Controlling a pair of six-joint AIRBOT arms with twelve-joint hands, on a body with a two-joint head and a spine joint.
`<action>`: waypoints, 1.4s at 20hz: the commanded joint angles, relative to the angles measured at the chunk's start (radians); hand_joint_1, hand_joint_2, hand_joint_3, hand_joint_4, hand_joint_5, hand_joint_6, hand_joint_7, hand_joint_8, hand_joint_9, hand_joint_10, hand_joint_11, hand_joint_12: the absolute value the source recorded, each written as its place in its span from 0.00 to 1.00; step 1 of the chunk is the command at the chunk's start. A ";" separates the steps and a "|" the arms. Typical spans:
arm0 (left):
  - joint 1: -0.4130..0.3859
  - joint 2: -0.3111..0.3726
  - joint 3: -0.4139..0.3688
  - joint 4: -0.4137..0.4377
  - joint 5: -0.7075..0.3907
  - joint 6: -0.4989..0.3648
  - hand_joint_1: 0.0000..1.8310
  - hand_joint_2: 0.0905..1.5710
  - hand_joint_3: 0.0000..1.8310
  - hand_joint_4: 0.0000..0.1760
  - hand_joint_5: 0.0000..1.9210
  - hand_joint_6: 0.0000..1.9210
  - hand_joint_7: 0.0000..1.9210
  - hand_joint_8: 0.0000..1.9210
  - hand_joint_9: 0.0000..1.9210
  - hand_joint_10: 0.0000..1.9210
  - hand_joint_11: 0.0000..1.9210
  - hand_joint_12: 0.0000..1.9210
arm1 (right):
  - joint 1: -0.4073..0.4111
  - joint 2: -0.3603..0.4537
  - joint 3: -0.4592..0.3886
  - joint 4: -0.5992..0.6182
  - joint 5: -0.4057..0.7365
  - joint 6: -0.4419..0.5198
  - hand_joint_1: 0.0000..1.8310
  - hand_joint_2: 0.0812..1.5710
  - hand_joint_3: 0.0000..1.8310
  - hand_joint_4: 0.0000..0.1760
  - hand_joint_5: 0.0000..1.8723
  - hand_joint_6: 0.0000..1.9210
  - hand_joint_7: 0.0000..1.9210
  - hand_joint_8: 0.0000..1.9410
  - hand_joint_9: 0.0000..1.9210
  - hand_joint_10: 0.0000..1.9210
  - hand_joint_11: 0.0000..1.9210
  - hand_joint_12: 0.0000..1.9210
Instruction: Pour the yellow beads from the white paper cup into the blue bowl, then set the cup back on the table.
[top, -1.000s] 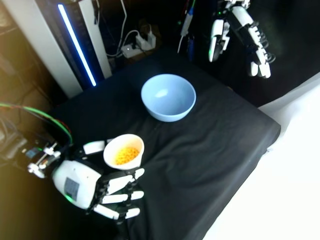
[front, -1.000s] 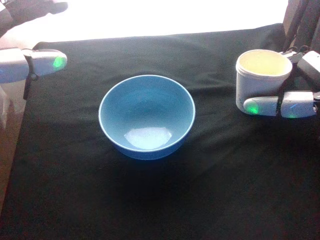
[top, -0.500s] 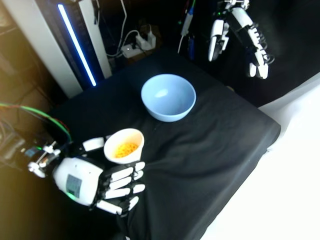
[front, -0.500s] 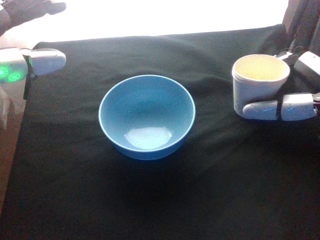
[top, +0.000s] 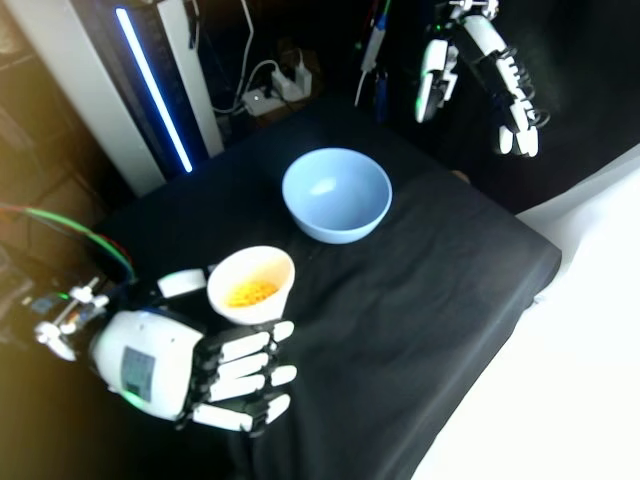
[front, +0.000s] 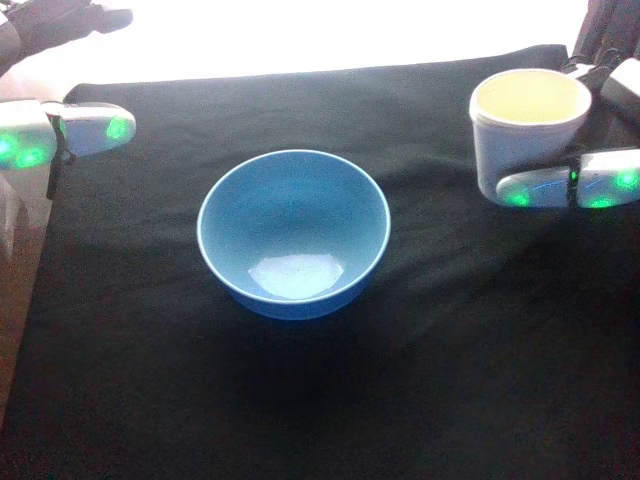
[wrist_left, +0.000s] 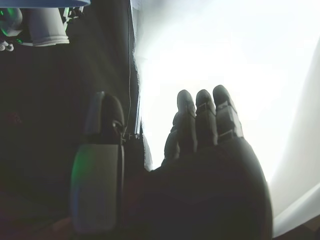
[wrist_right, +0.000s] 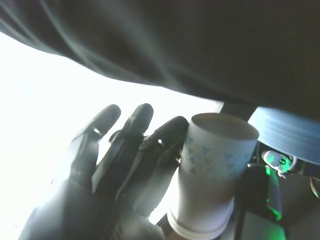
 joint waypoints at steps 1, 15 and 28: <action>-0.005 -0.004 0.006 -0.036 -0.123 -0.008 0.47 0.68 0.00 0.00 0.04 0.00 0.18 0.00 0.09 0.00 0.00 0.14 | 0.017 0.009 0.000 0.029 0.128 0.014 0.66 0.64 0.00 0.00 0.62 0.34 0.47 0.00 0.38 0.00 0.10 0.59; 0.005 -0.007 0.008 -0.044 -0.117 -0.009 0.47 0.68 0.00 0.00 0.05 0.00 0.18 0.00 0.09 0.00 0.00 0.12 | 0.138 0.054 -0.013 -0.055 0.117 0.014 0.65 0.60 0.00 0.00 0.75 0.11 0.54 0.02 0.47 0.00 0.20 0.50; 0.007 -0.024 0.018 -0.044 -0.108 -0.009 0.46 0.69 0.00 0.00 0.05 0.00 0.17 0.00 0.09 0.00 0.00 0.12 | 0.297 0.043 0.007 -0.222 0.039 0.013 0.66 0.63 0.00 0.00 0.65 0.31 0.48 0.59 0.51 0.57 0.40 0.86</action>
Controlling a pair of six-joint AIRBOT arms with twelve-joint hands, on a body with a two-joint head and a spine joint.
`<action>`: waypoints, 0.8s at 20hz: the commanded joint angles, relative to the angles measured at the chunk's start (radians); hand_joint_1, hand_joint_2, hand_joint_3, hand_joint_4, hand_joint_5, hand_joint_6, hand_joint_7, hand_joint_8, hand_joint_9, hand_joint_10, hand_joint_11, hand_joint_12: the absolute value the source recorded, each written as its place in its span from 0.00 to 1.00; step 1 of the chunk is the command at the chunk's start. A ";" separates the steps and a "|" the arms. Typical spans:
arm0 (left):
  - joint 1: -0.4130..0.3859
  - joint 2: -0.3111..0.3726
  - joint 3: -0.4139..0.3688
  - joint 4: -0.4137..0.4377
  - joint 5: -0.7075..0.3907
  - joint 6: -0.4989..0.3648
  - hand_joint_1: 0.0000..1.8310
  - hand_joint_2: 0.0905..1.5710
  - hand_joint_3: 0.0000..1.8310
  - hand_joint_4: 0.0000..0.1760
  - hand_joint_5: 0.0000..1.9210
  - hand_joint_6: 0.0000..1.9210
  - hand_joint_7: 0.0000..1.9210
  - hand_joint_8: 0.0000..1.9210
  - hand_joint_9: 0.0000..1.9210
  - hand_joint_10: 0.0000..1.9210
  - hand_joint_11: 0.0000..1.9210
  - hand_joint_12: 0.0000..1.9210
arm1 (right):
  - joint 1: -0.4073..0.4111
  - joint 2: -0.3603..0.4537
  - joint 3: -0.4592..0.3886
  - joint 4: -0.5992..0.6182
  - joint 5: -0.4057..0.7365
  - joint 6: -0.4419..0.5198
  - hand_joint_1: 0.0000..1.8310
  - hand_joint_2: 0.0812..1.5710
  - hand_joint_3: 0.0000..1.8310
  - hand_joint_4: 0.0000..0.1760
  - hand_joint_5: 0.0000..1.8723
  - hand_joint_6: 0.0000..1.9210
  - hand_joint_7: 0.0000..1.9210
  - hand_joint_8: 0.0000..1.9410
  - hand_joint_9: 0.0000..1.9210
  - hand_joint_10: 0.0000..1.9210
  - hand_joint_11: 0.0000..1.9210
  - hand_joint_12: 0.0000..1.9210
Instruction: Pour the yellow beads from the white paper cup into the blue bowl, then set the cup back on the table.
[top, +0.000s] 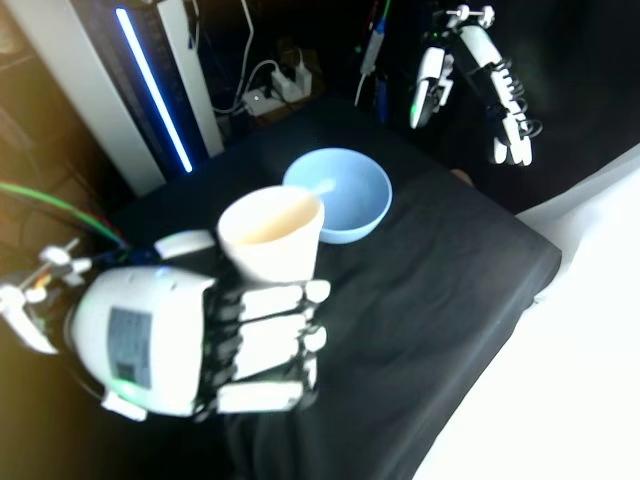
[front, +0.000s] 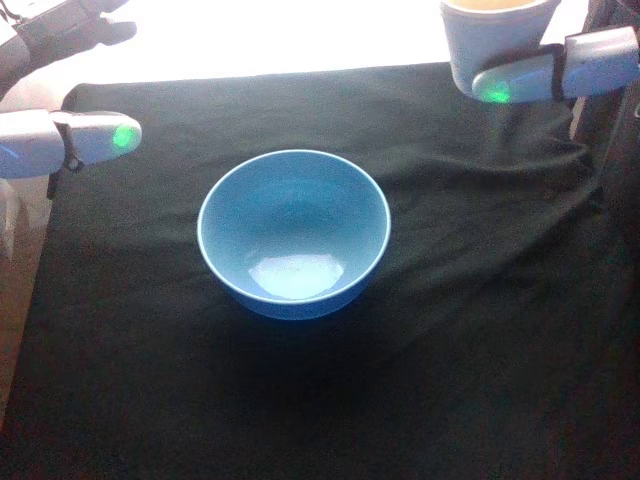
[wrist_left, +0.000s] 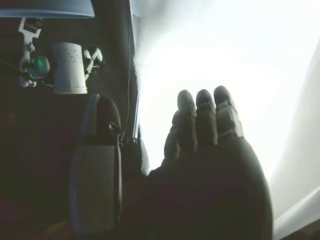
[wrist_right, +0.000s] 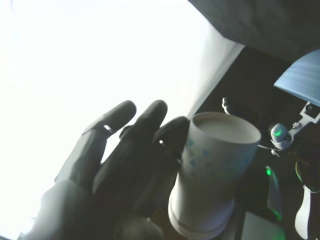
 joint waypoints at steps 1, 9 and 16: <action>-0.005 -0.002 0.006 -0.025 -0.114 -0.007 0.47 0.69 0.00 0.00 0.05 0.00 0.17 0.00 0.09 0.00 0.00 0.12 | 0.016 -0.002 0.006 0.035 0.103 0.012 0.66 0.63 0.00 0.00 0.63 0.32 0.46 0.66 0.47 0.81 0.44 0.95; -0.005 -0.006 0.009 -0.025 -0.110 -0.007 0.46 0.69 0.00 0.00 0.05 0.00 0.17 0.00 0.09 0.00 0.00 0.16 | 0.025 -0.015 0.014 0.021 0.095 0.003 0.70 0.62 0.00 0.00 0.59 0.35 0.71 0.22 0.79 0.01 0.59 0.37; -0.005 -0.006 0.010 -0.025 -0.111 -0.007 0.48 0.68 0.00 0.00 0.05 0.00 0.19 0.00 0.10 0.00 0.00 0.18 | 0.084 -0.021 0.022 -0.047 0.041 0.002 0.72 0.61 0.00 0.00 0.64 0.24 0.74 0.20 0.83 0.02 0.60 0.59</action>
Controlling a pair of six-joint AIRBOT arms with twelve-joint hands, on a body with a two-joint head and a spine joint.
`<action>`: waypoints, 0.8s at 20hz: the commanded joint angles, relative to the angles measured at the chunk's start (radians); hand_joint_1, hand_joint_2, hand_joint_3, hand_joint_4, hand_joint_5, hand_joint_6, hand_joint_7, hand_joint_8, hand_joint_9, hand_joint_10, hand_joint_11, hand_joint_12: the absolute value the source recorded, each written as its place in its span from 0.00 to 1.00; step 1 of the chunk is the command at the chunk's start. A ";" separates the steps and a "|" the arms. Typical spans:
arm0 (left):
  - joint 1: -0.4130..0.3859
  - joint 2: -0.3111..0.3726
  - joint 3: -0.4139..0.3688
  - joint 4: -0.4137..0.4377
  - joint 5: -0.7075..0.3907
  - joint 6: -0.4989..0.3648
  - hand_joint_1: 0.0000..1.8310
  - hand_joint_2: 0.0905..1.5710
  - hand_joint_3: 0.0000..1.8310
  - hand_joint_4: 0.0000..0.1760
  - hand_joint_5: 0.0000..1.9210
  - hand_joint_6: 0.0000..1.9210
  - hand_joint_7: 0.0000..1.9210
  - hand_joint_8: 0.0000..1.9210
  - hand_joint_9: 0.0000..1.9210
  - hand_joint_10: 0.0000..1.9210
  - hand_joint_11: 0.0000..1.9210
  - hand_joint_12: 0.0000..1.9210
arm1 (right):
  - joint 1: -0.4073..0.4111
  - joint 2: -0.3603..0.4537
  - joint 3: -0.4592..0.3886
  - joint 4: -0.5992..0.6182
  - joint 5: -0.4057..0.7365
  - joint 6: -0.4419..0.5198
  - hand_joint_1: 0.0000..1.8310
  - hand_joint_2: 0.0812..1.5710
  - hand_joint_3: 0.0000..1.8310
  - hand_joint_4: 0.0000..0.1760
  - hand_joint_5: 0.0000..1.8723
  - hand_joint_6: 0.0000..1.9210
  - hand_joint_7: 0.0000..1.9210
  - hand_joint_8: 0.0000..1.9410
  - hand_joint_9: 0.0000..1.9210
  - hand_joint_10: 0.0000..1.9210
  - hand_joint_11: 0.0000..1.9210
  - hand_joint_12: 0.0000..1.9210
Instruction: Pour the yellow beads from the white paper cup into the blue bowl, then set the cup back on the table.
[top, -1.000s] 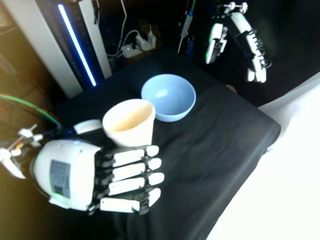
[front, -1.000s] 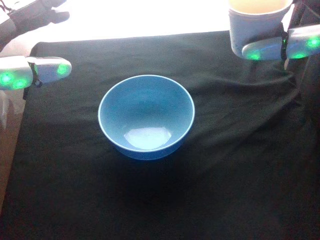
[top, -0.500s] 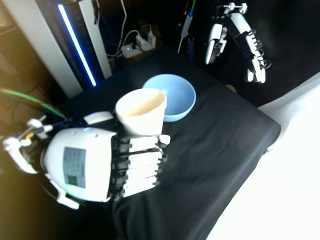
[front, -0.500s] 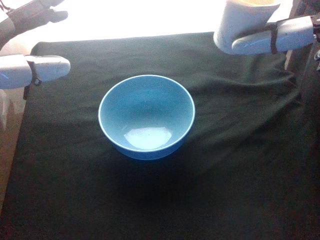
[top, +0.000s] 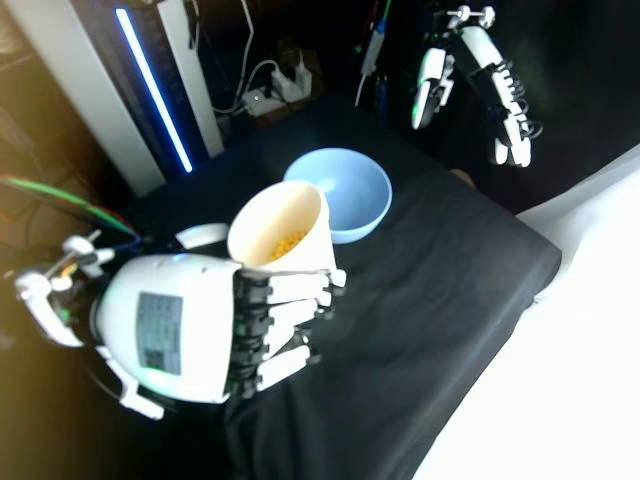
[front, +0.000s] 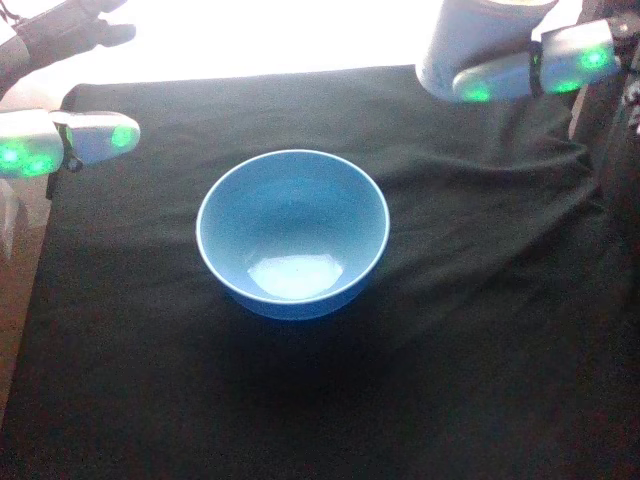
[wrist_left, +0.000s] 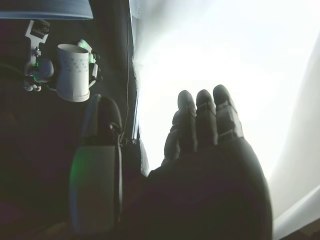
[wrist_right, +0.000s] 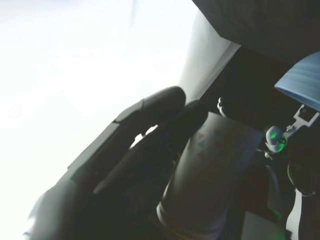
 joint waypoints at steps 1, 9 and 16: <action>-0.005 -0.004 0.006 -0.025 -0.115 -0.007 0.47 0.68 0.00 0.00 0.05 0.00 0.19 0.00 0.10 0.00 0.00 0.18 | 0.031 -0.001 0.004 0.018 0.092 0.009 0.71 0.61 0.00 0.00 0.64 0.25 0.74 0.18 0.83 0.02 0.60 0.57; -0.006 -0.004 0.008 -0.022 -0.107 -0.009 0.45 0.66 0.00 0.00 0.06 0.00 0.20 0.00 0.11 0.00 0.00 0.21 | 0.115 -0.021 0.003 -0.165 -0.010 0.010 0.70 0.61 0.00 0.00 0.63 0.33 0.80 0.01 0.85 0.01 0.69 0.51; -0.006 -0.003 0.010 -0.014 -0.095 -0.011 0.46 0.66 0.00 0.00 0.06 0.00 0.19 0.00 0.12 0.00 0.00 0.20 | 0.185 -0.023 -0.020 -0.356 -0.102 0.020 0.71 0.60 0.00 0.00 0.69 0.16 0.74 0.18 0.83 0.06 0.60 0.64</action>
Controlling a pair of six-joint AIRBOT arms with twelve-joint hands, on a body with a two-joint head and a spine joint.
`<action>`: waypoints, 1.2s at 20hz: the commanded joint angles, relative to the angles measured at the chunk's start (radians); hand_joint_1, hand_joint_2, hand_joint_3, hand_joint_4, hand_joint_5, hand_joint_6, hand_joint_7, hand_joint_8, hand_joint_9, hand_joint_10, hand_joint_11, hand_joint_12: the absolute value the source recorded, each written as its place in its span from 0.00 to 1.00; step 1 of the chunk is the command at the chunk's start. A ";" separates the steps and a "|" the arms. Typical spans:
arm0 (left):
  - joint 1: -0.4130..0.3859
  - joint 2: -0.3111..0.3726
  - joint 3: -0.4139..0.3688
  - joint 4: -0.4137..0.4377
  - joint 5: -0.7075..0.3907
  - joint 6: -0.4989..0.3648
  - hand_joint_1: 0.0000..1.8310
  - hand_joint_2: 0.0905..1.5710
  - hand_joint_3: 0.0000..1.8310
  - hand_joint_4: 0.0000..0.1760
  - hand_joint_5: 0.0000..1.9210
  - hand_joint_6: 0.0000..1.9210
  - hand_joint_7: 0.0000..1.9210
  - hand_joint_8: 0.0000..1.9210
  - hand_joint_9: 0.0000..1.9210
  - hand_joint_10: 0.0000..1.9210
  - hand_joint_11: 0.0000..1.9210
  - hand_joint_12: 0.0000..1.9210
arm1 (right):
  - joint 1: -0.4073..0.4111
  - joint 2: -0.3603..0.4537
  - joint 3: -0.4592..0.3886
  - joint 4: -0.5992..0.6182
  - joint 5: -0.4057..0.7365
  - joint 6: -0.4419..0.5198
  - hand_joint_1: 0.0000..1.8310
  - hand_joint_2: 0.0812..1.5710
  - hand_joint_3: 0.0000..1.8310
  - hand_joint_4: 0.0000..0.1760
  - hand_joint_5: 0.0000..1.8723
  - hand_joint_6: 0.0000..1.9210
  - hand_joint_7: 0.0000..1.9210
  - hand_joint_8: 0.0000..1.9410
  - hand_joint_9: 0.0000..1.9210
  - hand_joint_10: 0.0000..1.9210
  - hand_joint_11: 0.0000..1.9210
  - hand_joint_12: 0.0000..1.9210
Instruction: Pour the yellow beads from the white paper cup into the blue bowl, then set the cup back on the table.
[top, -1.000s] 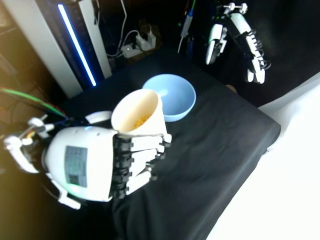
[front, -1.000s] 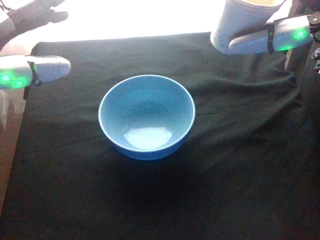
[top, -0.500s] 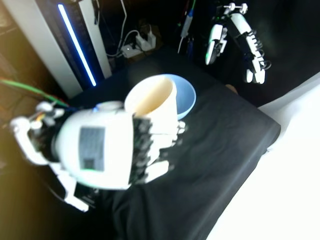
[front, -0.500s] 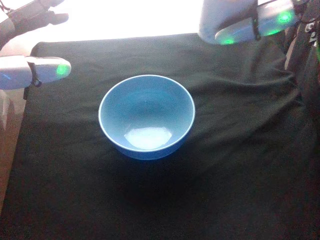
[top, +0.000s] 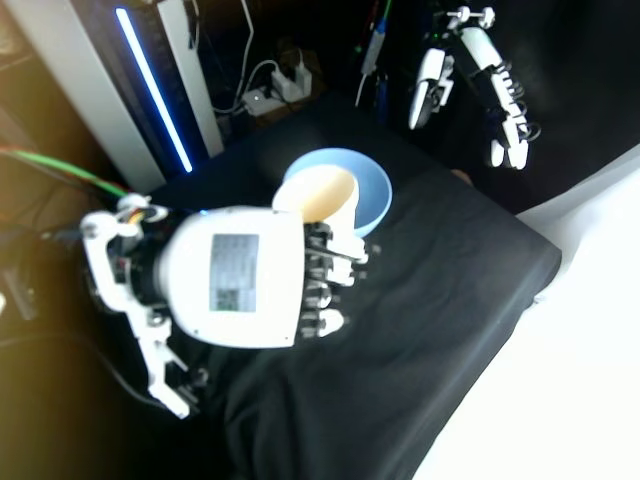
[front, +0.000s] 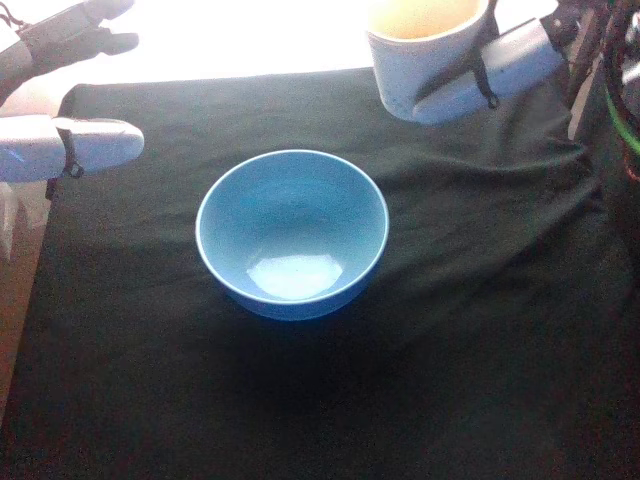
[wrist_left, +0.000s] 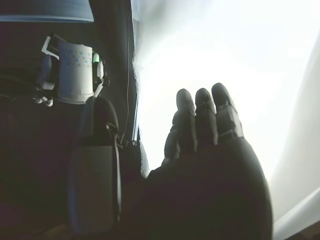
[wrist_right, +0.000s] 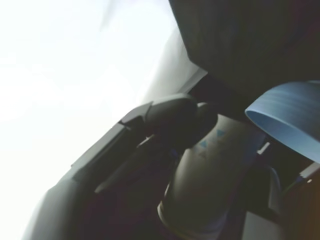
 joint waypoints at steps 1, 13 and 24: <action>-0.006 -0.003 0.008 -0.023 -0.110 -0.010 0.46 0.66 0.00 0.00 0.06 0.00 0.18 0.00 0.12 0.00 0.01 0.20 | 0.020 -0.002 -0.006 0.025 0.075 0.010 0.70 0.61 0.00 0.00 0.66 0.24 0.72 0.18 0.81 0.06 0.59 0.64; -0.007 -0.003 0.015 -0.009 -0.088 -0.013 0.46 0.67 0.00 0.00 0.05 0.00 0.20 0.00 0.12 0.00 0.02 0.17 | 0.116 -0.002 -0.070 -0.248 -0.019 0.010 0.70 0.61 0.00 0.00 0.65 0.27 0.76 0.08 0.73 0.14 0.52 0.59; -0.015 -0.006 0.022 0.009 -0.067 -0.018 0.46 0.65 0.01 0.00 0.05 0.00 0.20 0.00 0.12 0.00 0.04 0.13 | 0.191 -0.006 -0.099 -0.535 -0.086 0.098 0.67 0.62 0.00 0.00 0.68 0.20 0.61 0.62 0.65 0.83 0.64 0.96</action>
